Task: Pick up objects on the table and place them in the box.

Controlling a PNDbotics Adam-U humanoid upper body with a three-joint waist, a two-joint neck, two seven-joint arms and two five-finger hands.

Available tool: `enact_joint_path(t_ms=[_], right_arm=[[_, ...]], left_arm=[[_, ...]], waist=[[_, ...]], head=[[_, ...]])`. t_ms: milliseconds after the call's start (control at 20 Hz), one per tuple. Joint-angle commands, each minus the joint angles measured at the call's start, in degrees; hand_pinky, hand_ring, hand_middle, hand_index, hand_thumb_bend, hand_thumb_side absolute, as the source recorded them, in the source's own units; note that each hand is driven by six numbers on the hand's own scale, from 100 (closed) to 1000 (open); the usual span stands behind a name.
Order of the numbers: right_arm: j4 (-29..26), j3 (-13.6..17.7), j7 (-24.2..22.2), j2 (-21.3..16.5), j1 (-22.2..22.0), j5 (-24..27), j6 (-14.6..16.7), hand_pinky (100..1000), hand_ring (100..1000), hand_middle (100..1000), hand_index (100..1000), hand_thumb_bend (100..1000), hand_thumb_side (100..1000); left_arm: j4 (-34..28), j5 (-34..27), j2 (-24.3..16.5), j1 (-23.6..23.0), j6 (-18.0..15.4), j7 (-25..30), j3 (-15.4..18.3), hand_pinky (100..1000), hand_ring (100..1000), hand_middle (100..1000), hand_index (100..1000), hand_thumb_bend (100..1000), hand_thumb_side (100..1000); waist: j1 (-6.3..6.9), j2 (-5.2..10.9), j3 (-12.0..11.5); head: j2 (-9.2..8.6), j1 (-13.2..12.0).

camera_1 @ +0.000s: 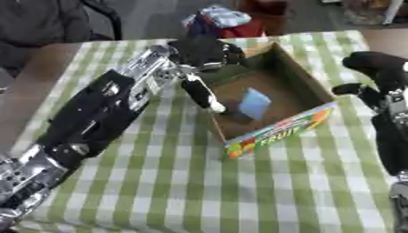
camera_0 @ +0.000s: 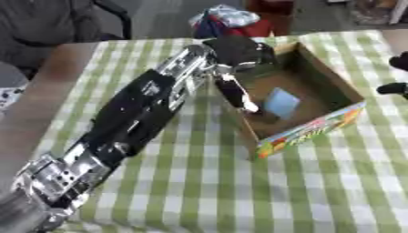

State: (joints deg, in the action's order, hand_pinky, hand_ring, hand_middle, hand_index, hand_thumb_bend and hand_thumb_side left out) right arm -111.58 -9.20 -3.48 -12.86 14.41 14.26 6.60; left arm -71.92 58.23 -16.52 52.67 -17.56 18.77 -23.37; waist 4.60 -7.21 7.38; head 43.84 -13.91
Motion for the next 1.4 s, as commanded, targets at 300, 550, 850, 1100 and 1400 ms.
enact_joint_path(t_ms=[300,550,850,1100,1400], right_arm=[[-0.8,0.9,0.6,-0.4,0.4,-0.1,0.4,611,823,722,722,100,550],[-0.8,1.3,1.0,-0.5,0.2,-0.4,0.5,612,822,721,722,100,550],[-0.9,1.6,1.3,-0.6,0.3,-0.5,0.7,611,823,721,721,100,548],[-1.0,1.6,1.3,-0.7,0.3,-0.6,0.7,611,823,722,722,100,547],[-1.2,1.6,1.3,-0.7,0.4,-0.7,0.7,611,823,722,721,100,547]], left_arm=[[-21.4,-20.1,-9.3,-6.9,10.8,-9.3,7.4,733,653,703,846,167,700],[-34.9,-39.4,-12.2,-18.2,17.7,-18.6,16.0,713,607,654,812,100,692],[-42.2,-52.2,-10.7,-30.8,17.2,-29.1,22.5,697,590,628,791,100,683],[-42.7,-53.3,-8.1,-36.1,15.1,-32.3,24.7,694,588,627,793,100,689],[-42.7,-53.8,-5.0,-39.5,16.2,-34.7,26.0,685,578,618,790,100,687]], waist=[[-0.56,0.71,-1.4],[-0.73,0.61,-2.9],[-1.09,0.3,-4.3],[-1.36,0.07,-4.9],[-1.54,-0.06,-5.3]], head=[[0.28,1.4],[0.28,2.1],[0.28,2.5],[0.28,2.6],[0.28,2.7]])
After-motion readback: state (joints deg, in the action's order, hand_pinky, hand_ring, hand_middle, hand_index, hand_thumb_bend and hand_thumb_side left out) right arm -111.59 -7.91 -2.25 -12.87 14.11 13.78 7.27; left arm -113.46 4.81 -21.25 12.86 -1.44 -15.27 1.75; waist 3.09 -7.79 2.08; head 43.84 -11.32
